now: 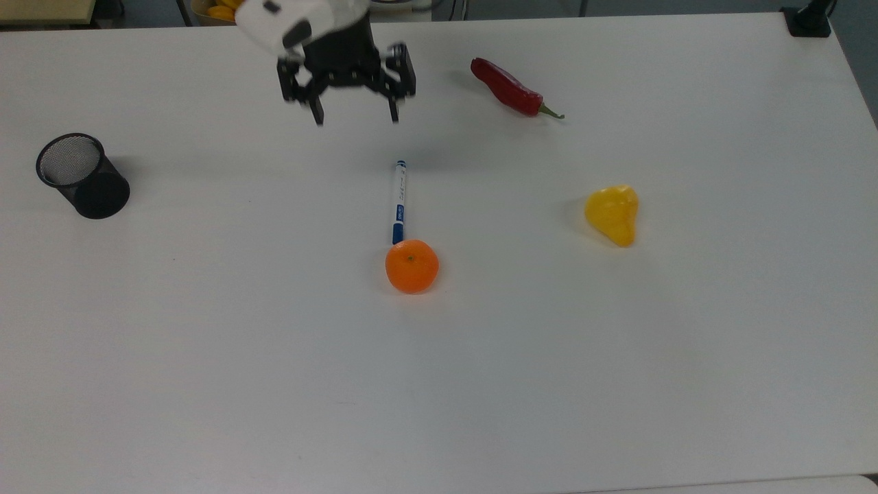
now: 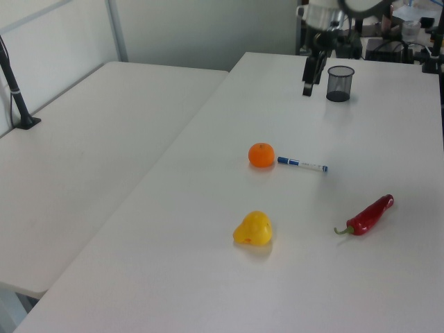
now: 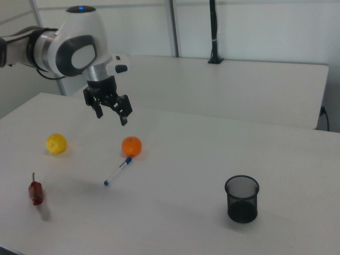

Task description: Take marker pen

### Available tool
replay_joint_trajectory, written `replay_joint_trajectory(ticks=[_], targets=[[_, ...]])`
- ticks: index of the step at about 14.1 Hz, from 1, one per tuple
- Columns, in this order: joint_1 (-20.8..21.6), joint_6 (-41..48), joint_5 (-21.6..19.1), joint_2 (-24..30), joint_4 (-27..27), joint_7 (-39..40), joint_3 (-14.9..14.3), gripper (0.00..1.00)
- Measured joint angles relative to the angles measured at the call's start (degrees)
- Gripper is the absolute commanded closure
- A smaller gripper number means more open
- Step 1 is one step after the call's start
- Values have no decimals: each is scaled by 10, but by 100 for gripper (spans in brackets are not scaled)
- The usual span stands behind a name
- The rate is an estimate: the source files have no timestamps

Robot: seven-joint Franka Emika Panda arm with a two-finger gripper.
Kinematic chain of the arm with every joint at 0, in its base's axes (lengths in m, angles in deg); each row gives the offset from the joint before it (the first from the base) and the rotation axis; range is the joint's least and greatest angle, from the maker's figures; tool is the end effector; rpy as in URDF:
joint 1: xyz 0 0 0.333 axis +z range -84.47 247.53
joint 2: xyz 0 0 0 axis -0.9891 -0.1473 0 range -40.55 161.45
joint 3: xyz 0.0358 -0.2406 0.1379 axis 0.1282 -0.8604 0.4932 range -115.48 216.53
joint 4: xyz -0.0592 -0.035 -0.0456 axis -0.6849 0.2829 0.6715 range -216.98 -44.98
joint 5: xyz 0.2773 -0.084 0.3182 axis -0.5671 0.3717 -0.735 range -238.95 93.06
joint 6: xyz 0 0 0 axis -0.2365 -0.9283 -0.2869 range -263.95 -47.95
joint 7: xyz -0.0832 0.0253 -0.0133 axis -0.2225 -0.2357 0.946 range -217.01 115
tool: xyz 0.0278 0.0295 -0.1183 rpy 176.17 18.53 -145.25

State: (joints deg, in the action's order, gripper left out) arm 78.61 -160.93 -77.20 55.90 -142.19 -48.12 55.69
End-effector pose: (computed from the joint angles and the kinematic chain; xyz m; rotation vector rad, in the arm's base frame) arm 0.6337 0.0299 0.4555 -3.0587 -0.0989 -0.1673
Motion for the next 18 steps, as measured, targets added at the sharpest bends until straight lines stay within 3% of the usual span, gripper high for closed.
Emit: replay_joint_trajectory(ticks=[3,8,13,18], targets=[[-9,84,0,52,17,-28,-1,0],[-15,194,0,92,56,-63,-4,0],[-7,184,-1,94,58,-64,-16,0],[39,110,-1,75,57,-55,-63,0]])
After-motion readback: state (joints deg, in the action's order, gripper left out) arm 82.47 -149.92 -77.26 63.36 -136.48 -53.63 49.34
